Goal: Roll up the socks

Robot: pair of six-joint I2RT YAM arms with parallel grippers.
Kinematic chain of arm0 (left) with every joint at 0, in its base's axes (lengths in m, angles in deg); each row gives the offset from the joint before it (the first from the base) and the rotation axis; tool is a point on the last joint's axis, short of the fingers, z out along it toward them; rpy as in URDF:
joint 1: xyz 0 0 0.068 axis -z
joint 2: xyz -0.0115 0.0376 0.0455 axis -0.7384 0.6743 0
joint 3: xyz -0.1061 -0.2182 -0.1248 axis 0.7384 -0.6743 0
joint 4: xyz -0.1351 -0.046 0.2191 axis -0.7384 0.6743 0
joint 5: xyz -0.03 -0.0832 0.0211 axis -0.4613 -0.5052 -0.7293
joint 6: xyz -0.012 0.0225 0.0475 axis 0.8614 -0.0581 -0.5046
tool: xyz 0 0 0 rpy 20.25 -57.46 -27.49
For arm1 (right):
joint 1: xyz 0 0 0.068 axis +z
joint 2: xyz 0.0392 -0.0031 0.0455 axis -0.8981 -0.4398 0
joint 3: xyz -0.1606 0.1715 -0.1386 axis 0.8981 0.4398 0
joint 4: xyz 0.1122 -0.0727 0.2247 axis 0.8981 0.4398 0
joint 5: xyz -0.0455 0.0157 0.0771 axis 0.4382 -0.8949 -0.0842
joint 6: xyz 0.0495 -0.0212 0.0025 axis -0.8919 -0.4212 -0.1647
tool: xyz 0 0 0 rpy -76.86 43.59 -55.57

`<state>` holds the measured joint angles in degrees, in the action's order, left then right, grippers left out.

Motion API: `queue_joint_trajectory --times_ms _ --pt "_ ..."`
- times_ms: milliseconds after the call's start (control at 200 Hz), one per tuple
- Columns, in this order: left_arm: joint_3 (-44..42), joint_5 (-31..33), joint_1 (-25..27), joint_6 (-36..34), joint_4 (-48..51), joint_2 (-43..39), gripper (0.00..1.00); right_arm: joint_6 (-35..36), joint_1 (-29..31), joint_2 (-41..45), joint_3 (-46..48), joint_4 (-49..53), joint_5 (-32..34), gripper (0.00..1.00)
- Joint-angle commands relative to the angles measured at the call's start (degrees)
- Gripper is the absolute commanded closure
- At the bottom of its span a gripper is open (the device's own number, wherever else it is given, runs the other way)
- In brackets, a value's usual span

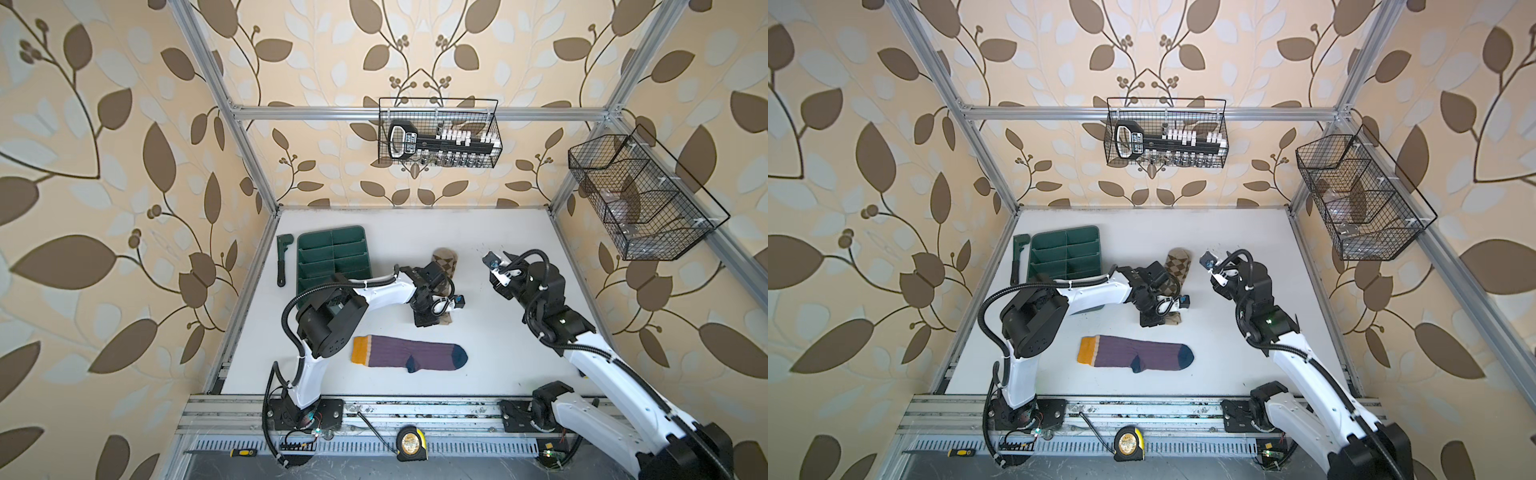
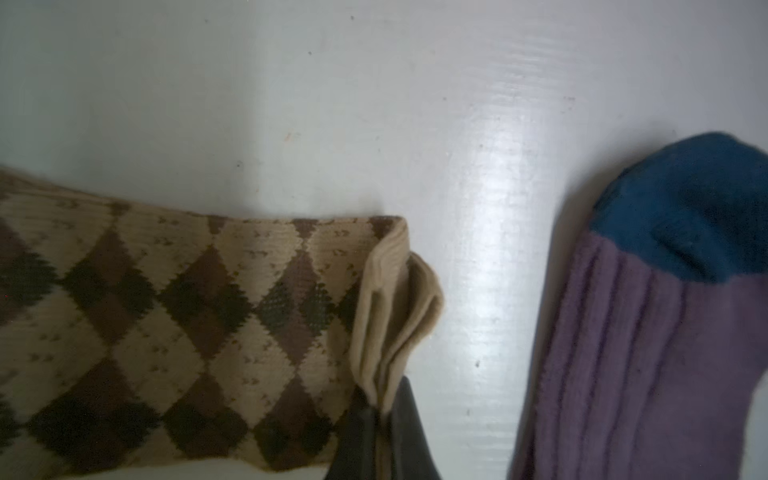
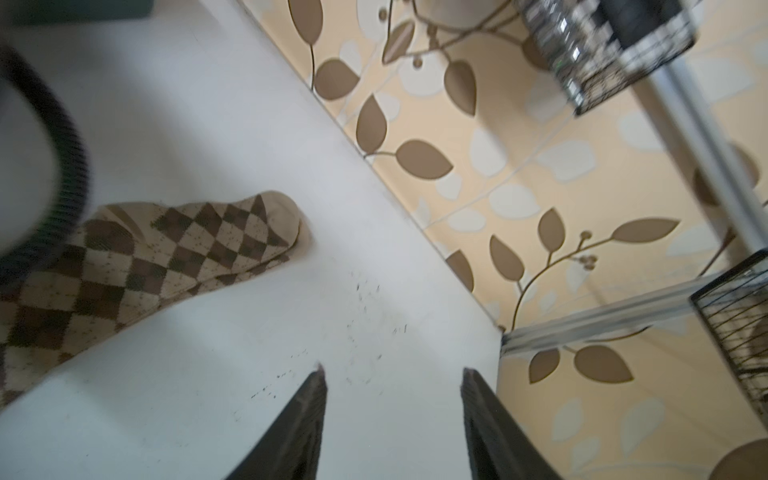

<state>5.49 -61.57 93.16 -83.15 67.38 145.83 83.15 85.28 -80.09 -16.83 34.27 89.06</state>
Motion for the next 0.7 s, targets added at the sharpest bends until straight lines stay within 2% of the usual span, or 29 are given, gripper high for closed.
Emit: queue_joint_trajectory --times_ms 0,100,185,435,695 --pt "5.2 -7.6 -1.7 2.4 12.4 4.1 1.00 14.0 8.9 4.2 7.2 2.7 1.1 0.47" --pt "8.6 -10.2 -3.4 3.5 15.4 6.7 1.00 24.9 18.1 5.0 13.4 0.9 7.3 0.42" --pt "11.2 -12.4 -4.6 4.0 17.5 8.5 1.00 28.1 22.2 1.2 14.9 -2.3 9.3 0.39" --pt "18.3 -17.0 -7.0 5.0 23.0 14.0 1.00 28.5 25.9 -18.4 10.7 -12.4 11.0 0.35" --pt "19.0 -18.6 -7.6 5.5 22.6 14.6 1.00 27.3 26.1 -34.8 8.5 -22.0 11.0 0.34"
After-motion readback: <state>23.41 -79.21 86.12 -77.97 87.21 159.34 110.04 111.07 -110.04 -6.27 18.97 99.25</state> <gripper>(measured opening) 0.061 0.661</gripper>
